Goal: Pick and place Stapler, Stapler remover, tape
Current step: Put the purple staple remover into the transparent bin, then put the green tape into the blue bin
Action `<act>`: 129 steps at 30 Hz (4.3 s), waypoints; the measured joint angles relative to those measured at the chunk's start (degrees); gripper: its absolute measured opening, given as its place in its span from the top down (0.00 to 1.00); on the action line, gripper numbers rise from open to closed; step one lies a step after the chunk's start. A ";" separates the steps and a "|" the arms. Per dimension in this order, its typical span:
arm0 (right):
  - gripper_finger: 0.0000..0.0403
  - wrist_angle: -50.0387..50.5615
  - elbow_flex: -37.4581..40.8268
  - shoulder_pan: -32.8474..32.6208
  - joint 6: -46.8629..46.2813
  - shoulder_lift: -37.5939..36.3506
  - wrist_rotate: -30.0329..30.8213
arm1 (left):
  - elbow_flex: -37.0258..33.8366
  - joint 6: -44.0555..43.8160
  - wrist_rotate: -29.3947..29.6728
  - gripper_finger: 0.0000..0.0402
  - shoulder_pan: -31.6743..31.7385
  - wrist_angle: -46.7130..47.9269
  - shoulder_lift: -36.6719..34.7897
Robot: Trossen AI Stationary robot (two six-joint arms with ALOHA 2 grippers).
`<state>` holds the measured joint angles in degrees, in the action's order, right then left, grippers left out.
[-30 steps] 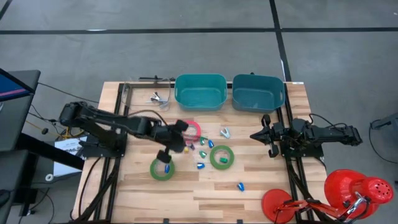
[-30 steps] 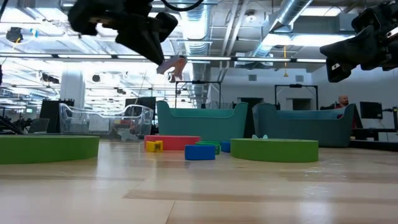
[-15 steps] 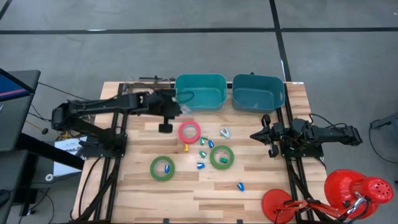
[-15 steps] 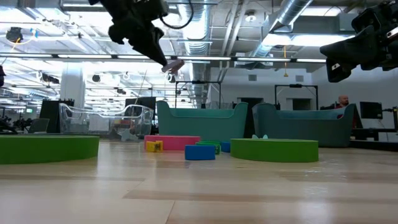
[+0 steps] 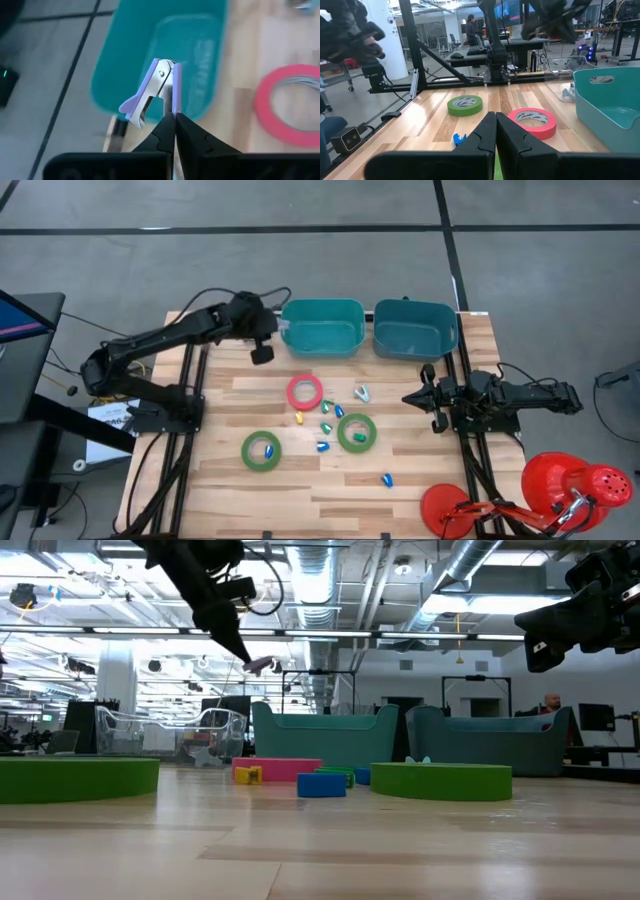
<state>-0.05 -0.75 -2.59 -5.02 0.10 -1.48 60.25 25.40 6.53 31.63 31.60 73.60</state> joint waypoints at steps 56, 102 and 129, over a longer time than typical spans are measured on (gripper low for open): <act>1.00 0.00 0.00 -0.01 0.00 0.01 -0.01 | -13.27 -22.92 4.42 0.86 17.64 4.79 0.11; 1.00 0.00 0.00 -0.02 0.00 0.00 -0.01 | -6.26 -24.87 -3.76 0.56 -5.80 4.84 -13.10; 1.00 0.00 0.00 0.00 0.00 0.00 -0.02 | 7.13 -21.17 -5.71 0.56 -14.82 4.43 1.47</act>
<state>-0.05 -0.75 -2.59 -5.02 0.10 -1.50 67.37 4.23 0.82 16.81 36.03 75.08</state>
